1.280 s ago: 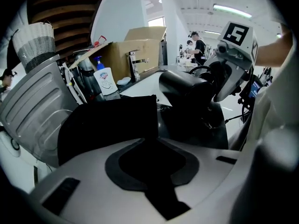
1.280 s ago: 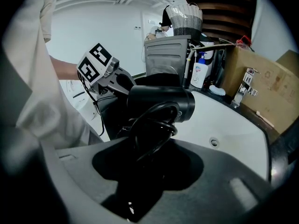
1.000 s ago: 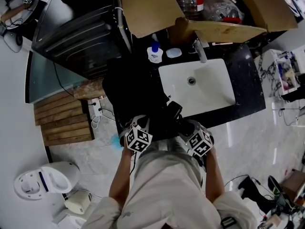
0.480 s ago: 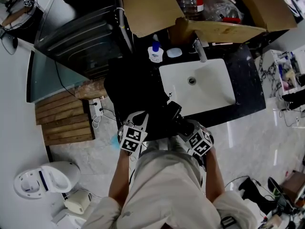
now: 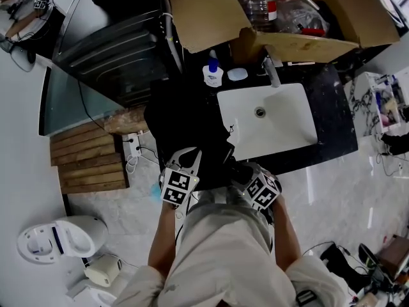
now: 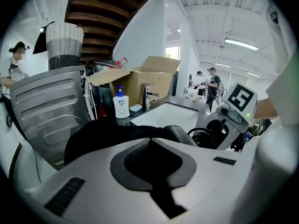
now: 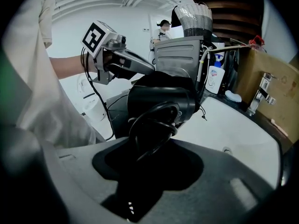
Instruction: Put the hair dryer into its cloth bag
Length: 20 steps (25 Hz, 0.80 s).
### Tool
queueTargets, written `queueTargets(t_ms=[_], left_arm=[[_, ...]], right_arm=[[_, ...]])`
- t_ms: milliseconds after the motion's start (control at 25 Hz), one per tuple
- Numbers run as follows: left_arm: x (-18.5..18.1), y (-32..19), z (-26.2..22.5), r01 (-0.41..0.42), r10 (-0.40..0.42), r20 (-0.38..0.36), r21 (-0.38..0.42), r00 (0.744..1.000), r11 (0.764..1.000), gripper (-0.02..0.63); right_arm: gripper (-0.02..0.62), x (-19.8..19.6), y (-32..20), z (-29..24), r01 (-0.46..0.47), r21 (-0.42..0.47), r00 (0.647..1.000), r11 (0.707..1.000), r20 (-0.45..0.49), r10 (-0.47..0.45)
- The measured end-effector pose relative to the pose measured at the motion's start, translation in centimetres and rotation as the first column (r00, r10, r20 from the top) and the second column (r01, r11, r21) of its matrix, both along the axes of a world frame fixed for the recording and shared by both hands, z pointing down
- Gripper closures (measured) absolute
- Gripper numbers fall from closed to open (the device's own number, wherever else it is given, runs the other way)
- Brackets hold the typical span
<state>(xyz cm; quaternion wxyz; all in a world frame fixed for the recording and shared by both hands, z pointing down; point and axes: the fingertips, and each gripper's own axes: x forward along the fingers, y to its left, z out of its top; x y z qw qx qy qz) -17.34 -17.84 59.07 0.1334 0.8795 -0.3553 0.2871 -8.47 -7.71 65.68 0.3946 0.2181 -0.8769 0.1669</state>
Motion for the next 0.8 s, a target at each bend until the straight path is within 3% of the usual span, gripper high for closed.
queueTargets(t_ms=[800], left_arm=[[1.2,2.2,-0.4,-0.002,0.002,-0.02,0.006,1.0,1.0,0.597]], right_arm=[[0.407,-4.9,-5.4,1.3,0.039,-0.036,0.999,0.999,-0.027,-0.04]])
